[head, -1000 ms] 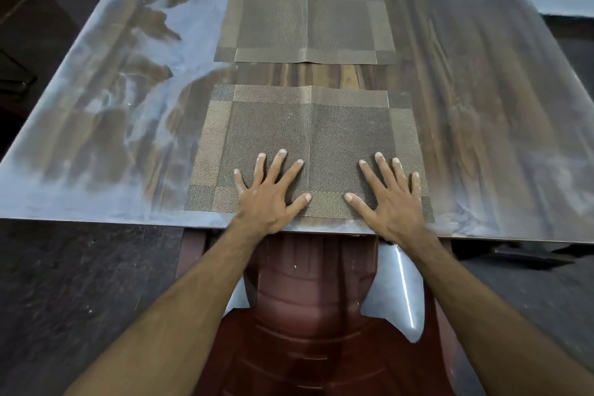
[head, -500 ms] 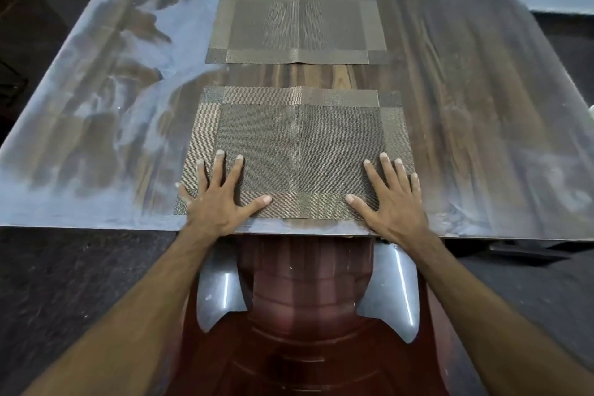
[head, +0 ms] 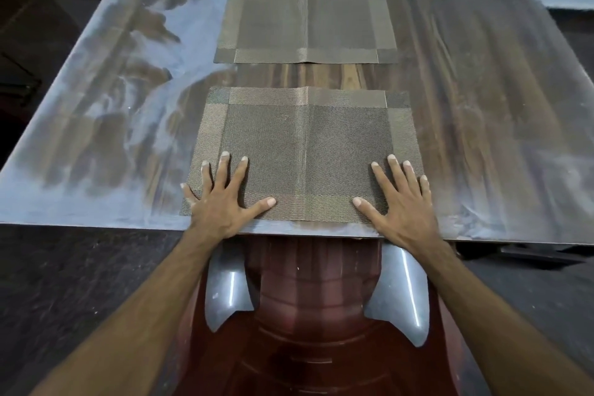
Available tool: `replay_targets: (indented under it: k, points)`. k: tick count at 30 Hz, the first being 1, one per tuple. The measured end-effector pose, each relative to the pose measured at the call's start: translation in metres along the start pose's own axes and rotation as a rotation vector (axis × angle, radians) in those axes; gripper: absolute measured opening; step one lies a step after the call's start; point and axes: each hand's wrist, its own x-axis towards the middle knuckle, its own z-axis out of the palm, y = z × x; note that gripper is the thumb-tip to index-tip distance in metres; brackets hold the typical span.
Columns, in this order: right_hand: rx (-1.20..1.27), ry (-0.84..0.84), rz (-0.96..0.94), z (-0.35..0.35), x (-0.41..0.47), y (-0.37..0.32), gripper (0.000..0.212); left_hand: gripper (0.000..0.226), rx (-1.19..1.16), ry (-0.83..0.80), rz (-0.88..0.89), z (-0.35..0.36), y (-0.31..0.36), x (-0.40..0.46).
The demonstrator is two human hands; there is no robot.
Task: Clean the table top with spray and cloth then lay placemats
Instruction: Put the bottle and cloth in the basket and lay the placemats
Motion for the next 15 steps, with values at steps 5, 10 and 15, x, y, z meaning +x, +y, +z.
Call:
replay_targets:
  k: [5,10,15]
  points:
    - [-0.016,0.005,0.006,0.0012,0.0009,0.0002,0.088,0.103,0.004,0.003,0.0,-0.0006,0.0001,-0.0008]
    - [-0.025,0.008,0.014,0.001,0.0008,-0.0011,0.088,0.103,-0.002,0.014,0.003,0.0014,-0.0013,-0.0009]
    - [-0.033,0.005,0.016,0.002,-0.0001,-0.0002,0.087,0.102,-0.006,0.014,0.003,0.0022,-0.002,0.0001]
